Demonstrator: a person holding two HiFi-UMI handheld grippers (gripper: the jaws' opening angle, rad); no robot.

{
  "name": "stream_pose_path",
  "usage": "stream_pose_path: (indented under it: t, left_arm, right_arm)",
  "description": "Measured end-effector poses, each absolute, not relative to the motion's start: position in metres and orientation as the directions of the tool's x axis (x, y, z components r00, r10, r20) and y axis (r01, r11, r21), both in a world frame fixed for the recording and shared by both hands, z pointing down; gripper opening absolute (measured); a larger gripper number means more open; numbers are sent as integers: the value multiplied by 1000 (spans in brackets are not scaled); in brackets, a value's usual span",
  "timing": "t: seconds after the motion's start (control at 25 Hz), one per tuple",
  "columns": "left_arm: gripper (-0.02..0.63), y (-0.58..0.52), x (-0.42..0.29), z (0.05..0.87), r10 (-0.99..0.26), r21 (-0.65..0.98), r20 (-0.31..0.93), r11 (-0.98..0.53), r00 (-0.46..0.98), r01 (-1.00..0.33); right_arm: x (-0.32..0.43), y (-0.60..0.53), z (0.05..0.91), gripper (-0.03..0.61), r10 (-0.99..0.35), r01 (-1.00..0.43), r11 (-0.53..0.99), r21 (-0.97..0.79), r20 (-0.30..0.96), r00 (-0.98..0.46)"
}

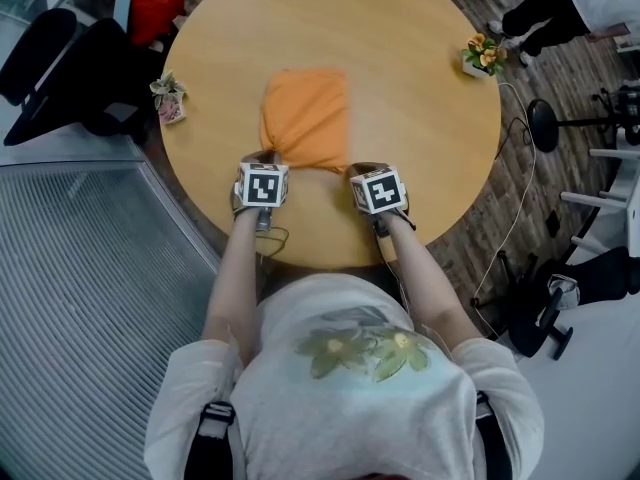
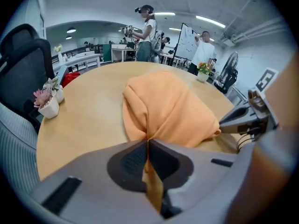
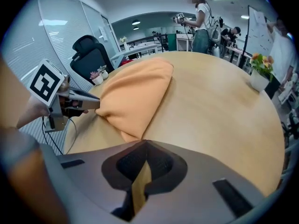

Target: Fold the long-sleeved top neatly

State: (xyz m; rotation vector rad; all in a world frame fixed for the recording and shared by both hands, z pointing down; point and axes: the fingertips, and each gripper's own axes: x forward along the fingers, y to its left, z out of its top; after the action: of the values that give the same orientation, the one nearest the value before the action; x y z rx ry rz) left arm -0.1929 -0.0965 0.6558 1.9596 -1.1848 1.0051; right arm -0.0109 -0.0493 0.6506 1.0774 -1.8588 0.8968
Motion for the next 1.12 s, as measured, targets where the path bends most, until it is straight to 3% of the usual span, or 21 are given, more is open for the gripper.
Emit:
stream_pose_path:
  t: [0.16, 0.28, 0.4, 0.84, 1.0, 1.12]
  left_arm:
    - [18, -97, -196, 649, -444, 164, 834, -365, 326, -916]
    - [73, -96, -201, 634, -470, 218, 809, -317, 353, -923]
    - [84, -94, -201, 610, -517, 254, 769, -293, 376, -922]
    - [84, -81, -164, 511, -674, 243, 594, -372, 440, -896]
    - [70, -72, -151, 485, -713, 210, 540, -400, 447, -892]
    - [5, -67, -142, 466, -738, 170, 499, -429, 453, -887]
  right_arm:
    - [-14, -54, 635, 18, -393, -907, 358, -223, 845, -363]
    - [-16, -60, 610, 18, -454, -903, 332, -273, 793, -406]
    - [-15, -65, 585, 20, -519, -902, 306, -304, 741, -426]
    - [-20, -66, 499, 18, -721, -902, 309, -303, 544, -429]
    - [-25, -60, 471, 18, -769, -906, 339, -254, 480, -422]
    - [-30, -55, 456, 17, -793, -903, 362, -231, 433, -428]
